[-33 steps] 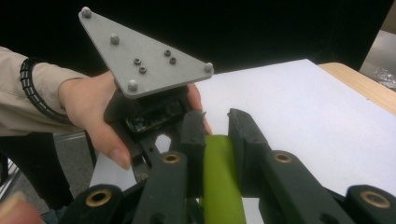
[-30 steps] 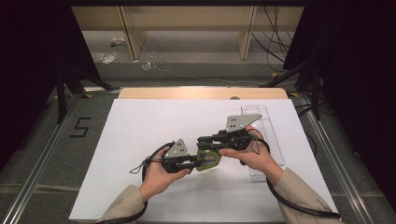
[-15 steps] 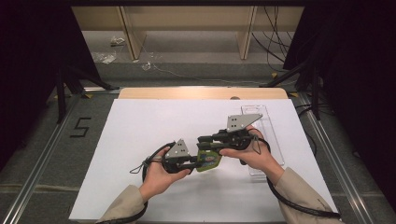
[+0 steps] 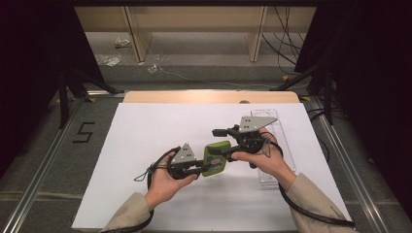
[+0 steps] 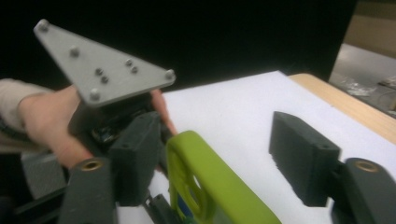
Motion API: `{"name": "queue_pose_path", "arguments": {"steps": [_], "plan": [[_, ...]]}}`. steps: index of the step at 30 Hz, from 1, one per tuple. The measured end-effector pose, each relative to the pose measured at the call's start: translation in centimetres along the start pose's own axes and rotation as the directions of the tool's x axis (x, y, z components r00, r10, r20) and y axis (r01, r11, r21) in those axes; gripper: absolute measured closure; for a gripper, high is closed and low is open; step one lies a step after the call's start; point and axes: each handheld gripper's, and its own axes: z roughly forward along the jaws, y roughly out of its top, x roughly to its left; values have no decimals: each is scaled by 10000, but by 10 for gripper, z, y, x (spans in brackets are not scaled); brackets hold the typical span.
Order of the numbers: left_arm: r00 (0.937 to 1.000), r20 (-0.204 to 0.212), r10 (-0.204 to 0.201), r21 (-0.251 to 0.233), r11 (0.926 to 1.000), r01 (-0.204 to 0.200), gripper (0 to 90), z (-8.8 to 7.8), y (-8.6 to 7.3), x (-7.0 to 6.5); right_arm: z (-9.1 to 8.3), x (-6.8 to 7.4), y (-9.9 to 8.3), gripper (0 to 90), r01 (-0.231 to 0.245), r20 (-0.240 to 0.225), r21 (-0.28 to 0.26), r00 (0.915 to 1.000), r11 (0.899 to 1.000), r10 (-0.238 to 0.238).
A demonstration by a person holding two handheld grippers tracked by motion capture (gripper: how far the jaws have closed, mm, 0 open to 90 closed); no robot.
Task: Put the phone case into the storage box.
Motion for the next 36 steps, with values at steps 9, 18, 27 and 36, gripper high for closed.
{"name": "queue_pose_path", "arguments": {"steps": [9,18,27,36], "plan": [[9909,-1156,-687,-324,9973,654,773,-5,0,4,-4,-4,-1,206,-388,1000,-658,9940,9971,453],[9703,-1993,-1370,-704,9896,1252,772,-10,0,5,-2,-5,-7,160,-546,1753,-816,9821,9952,683],[9624,-2241,-1537,-756,9873,1400,771,-12,0,5,1,-3,-9,123,-532,2176,-888,9734,9946,715],[9610,-2261,-1590,-727,9866,1461,772,-11,1,4,4,-1,-10,106,-597,2259,-916,9709,9940,792]]}}
